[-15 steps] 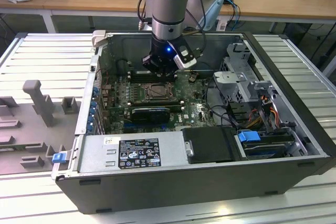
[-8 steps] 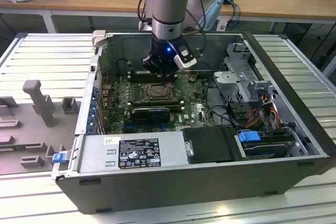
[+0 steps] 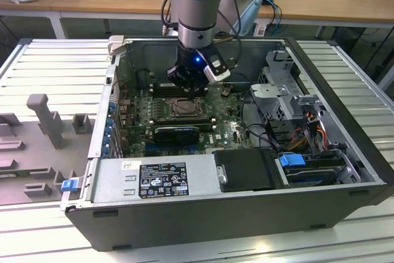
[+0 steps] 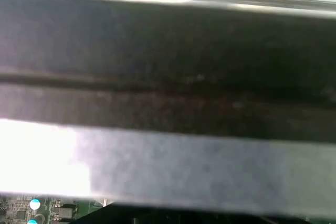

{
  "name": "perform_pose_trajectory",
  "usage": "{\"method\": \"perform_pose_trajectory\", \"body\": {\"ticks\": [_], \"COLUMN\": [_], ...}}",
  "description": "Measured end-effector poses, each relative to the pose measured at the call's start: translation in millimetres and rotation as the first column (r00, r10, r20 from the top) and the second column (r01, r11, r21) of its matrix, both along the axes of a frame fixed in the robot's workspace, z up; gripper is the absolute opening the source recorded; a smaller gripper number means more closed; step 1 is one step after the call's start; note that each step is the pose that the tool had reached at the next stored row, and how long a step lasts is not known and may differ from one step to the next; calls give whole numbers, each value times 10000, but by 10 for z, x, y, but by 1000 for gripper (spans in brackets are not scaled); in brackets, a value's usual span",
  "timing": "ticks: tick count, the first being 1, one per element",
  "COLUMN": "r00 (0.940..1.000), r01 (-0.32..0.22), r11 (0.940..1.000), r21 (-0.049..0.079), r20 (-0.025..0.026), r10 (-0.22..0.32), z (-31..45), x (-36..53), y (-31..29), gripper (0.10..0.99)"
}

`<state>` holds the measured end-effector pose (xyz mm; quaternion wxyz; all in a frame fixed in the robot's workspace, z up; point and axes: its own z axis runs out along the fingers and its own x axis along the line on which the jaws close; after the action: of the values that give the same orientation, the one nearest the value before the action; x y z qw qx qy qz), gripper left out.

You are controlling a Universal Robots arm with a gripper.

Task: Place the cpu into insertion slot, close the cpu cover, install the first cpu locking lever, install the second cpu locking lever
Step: 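Install the first cpu locking lever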

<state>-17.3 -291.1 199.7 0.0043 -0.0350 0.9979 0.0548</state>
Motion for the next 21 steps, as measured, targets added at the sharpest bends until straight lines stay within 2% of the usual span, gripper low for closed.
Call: {"method": "perform_pose_trajectory", "body": {"ticks": [4, 9, 21], "r00": [10000, 10000, 10000], "r01": [-3, -2, -2], "r11": [10000, 10000, 10000], "r21": [22, 1, 3], "r20": [9, 2, 3], "r10": [3, 2, 2], "z": [10, 163, 166], "x": [3, 1, 1], "y": [6, 10, -70], "gripper": [106, 106, 106]}}
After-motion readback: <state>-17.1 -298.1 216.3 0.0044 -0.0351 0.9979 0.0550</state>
